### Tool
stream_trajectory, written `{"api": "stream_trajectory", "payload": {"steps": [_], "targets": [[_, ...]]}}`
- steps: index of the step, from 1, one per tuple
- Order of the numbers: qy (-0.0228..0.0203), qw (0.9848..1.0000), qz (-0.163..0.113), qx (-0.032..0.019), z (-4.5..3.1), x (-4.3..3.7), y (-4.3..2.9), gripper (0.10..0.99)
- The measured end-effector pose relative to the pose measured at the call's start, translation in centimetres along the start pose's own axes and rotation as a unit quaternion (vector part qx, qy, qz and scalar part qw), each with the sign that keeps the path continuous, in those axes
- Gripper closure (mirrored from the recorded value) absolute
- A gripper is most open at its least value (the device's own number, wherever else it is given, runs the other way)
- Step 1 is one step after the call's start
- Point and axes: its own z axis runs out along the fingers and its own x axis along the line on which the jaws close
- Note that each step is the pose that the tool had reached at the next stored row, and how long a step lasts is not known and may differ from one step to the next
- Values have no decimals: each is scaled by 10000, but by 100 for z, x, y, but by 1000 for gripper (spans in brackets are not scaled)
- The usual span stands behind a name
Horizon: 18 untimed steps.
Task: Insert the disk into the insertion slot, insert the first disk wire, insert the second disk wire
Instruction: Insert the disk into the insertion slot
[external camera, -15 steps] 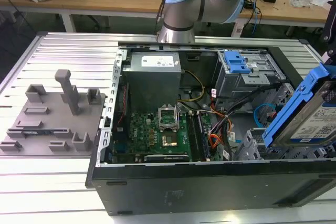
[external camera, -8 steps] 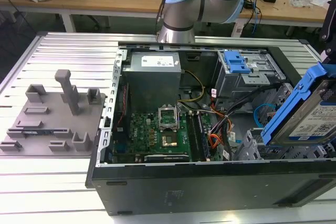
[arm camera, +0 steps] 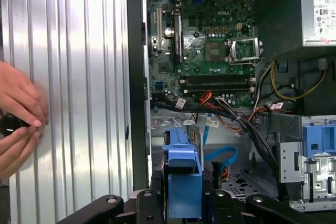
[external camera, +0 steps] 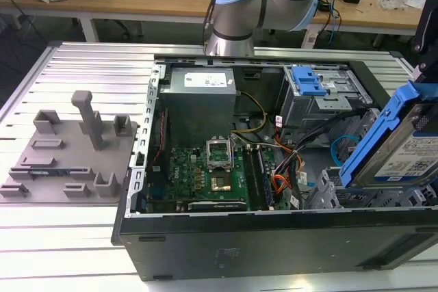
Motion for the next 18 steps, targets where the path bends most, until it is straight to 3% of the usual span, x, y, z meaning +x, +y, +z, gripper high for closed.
{"api": "stream_trajectory", "payload": {"steps": [5, 6, 10, 18], "targets": [[-3, 10000, 6, 0, 0, 0, 0, 722], [-21, 10000, 6, -8, 1, 1, -4, 722], [-30, 9999, -78, -114, 2, -1, -20, 722], [-24, 9999, -112, -116, 3, -22, -21, 722]]}}
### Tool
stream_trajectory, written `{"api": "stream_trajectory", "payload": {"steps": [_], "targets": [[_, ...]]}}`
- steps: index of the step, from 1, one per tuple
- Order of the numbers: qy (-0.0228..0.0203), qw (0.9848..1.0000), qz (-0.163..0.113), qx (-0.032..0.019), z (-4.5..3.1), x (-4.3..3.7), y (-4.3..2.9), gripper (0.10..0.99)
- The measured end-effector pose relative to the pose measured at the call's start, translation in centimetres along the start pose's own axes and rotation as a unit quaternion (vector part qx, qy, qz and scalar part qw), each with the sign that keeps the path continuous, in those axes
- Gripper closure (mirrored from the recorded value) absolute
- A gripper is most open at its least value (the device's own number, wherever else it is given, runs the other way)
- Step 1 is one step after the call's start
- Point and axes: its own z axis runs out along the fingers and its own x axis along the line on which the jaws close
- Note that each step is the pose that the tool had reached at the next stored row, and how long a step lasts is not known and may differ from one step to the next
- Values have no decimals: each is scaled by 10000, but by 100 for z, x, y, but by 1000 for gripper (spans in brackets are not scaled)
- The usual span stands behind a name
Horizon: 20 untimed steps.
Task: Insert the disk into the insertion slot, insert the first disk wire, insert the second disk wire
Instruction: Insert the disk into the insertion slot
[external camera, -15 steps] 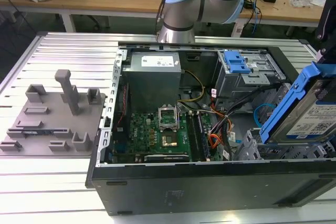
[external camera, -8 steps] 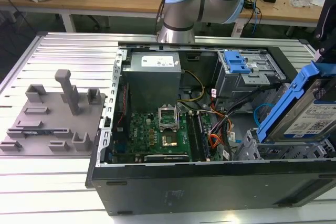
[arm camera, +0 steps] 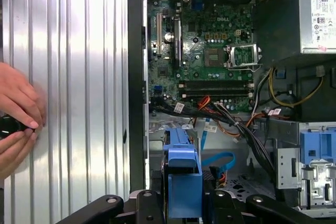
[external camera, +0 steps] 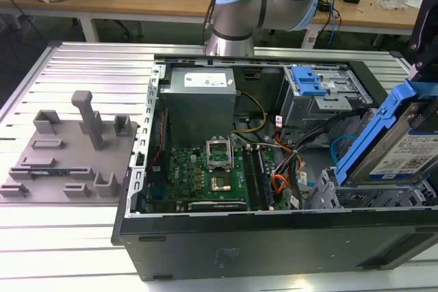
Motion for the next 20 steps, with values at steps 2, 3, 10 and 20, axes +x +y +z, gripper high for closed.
{"api": "stream_trajectory", "payload": {"steps": [2, 3, 10, 20], "targets": [[-1, 10000, -4, 0, 4, -46, 1, 722], [0, 10000, -6, 0, 3, -58, 1, 722], [2, 10000, -71, -3, 10, -174, -40, 722], [19, 9999, -99, -16, 37, -241, -77, 722]]}}
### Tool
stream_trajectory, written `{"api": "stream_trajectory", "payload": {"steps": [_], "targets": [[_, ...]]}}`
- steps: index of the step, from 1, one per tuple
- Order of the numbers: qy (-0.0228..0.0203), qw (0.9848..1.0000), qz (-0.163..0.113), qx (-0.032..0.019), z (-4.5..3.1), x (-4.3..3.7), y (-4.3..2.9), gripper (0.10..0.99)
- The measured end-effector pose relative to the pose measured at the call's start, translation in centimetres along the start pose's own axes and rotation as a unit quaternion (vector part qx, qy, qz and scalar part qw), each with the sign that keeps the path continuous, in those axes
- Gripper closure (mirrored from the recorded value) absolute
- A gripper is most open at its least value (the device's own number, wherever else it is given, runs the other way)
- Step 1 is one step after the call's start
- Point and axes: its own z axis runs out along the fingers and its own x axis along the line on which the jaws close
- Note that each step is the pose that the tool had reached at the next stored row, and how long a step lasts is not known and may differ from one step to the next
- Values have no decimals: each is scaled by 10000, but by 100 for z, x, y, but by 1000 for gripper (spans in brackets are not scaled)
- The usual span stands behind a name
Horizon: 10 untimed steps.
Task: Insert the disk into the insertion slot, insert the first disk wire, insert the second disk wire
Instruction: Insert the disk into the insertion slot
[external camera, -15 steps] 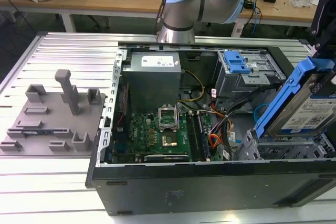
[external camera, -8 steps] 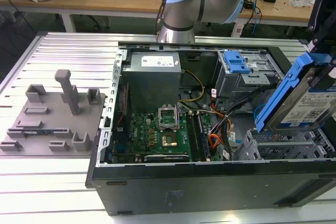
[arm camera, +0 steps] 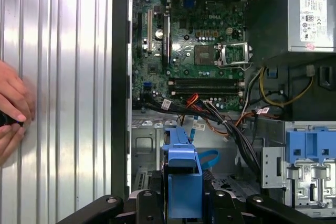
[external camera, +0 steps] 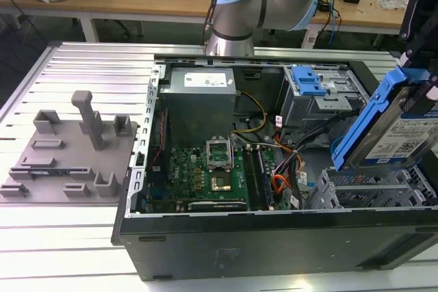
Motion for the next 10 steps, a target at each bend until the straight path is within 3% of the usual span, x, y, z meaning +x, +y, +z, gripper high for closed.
{"api": "stream_trajectory", "payload": {"steps": [10], "targets": [[3, 10000, 0, -7, 8, 0, -3, 722]]}}
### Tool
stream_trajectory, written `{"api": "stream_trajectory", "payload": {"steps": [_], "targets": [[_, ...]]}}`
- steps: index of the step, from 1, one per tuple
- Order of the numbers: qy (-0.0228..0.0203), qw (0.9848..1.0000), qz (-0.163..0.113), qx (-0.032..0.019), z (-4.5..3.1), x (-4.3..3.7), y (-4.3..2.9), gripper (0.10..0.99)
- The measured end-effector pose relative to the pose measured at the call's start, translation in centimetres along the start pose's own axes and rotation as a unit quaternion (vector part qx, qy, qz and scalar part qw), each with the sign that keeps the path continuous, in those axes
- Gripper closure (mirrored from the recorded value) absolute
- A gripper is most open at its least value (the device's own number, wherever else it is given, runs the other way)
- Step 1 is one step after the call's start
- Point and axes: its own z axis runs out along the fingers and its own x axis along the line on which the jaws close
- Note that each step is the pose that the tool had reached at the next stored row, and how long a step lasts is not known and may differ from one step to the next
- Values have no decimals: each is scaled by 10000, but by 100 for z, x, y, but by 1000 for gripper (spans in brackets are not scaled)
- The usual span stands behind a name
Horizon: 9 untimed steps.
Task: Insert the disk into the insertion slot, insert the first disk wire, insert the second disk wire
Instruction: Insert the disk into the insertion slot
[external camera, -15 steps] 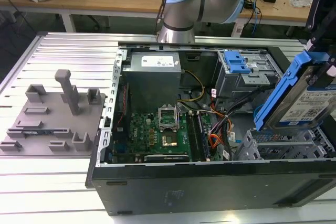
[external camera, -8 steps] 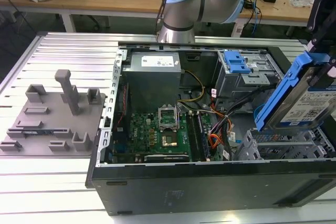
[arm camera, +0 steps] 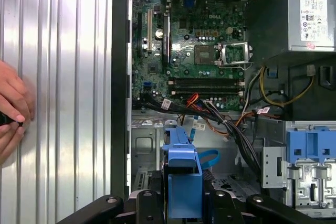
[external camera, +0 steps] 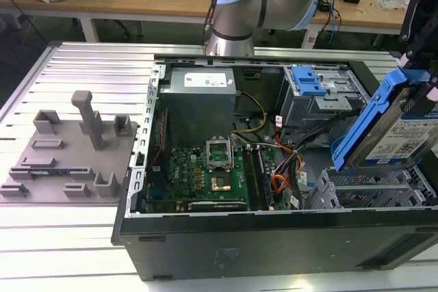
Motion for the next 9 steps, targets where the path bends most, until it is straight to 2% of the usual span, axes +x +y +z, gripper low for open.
{"api": "stream_trajectory", "payload": {"steps": [9], "targets": [[-1, 10000, 13, 0, 37, 10, -2, 722]]}}
